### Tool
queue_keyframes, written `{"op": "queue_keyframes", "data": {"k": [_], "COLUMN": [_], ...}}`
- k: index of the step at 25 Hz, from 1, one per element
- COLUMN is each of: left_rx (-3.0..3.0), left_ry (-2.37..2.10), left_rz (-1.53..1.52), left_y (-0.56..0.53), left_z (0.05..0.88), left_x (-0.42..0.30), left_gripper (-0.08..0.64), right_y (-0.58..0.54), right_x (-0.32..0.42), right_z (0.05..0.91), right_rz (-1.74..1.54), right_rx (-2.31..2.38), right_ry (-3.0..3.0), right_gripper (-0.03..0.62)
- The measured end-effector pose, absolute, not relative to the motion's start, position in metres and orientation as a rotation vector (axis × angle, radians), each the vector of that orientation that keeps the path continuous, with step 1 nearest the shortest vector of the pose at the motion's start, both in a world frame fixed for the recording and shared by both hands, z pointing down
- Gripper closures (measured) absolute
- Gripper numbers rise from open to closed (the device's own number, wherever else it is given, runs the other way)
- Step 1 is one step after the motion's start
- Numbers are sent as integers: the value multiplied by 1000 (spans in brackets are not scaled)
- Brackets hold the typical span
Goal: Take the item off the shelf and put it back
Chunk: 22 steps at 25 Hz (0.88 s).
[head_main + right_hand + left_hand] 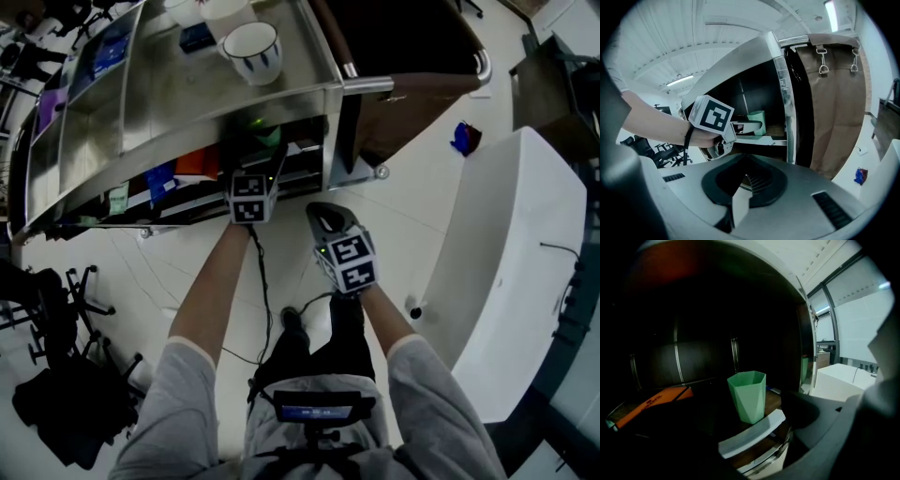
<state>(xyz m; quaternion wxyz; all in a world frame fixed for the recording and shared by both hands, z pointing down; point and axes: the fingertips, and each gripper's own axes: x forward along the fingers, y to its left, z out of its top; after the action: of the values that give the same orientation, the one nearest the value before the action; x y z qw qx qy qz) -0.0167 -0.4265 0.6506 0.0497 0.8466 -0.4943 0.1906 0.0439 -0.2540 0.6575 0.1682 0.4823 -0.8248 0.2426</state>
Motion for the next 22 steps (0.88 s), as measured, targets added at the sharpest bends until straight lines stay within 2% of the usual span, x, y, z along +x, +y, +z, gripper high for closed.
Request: {"op": "queue_keyframes", "data": {"k": [13, 17, 22], "left_rx": [2493, 2486, 2450], "left_ry": [-1435, -1427, -1465], "left_rz": [574, 575, 564], "left_y": [-283, -222, -164], "left_z": [596, 566, 533], "left_x": [-94, -134, -183], "left_gripper": [169, 295, 383], "right_y": [-190, -157, -121], "right_x": [20, 10, 12], "right_z": [600, 574, 540], "right_rz": [646, 609, 591], "right_rx": [1454, 1486, 1554], "right_ry": [-2325, -2312, -2295], "right_gripper": [581, 581, 581]}}
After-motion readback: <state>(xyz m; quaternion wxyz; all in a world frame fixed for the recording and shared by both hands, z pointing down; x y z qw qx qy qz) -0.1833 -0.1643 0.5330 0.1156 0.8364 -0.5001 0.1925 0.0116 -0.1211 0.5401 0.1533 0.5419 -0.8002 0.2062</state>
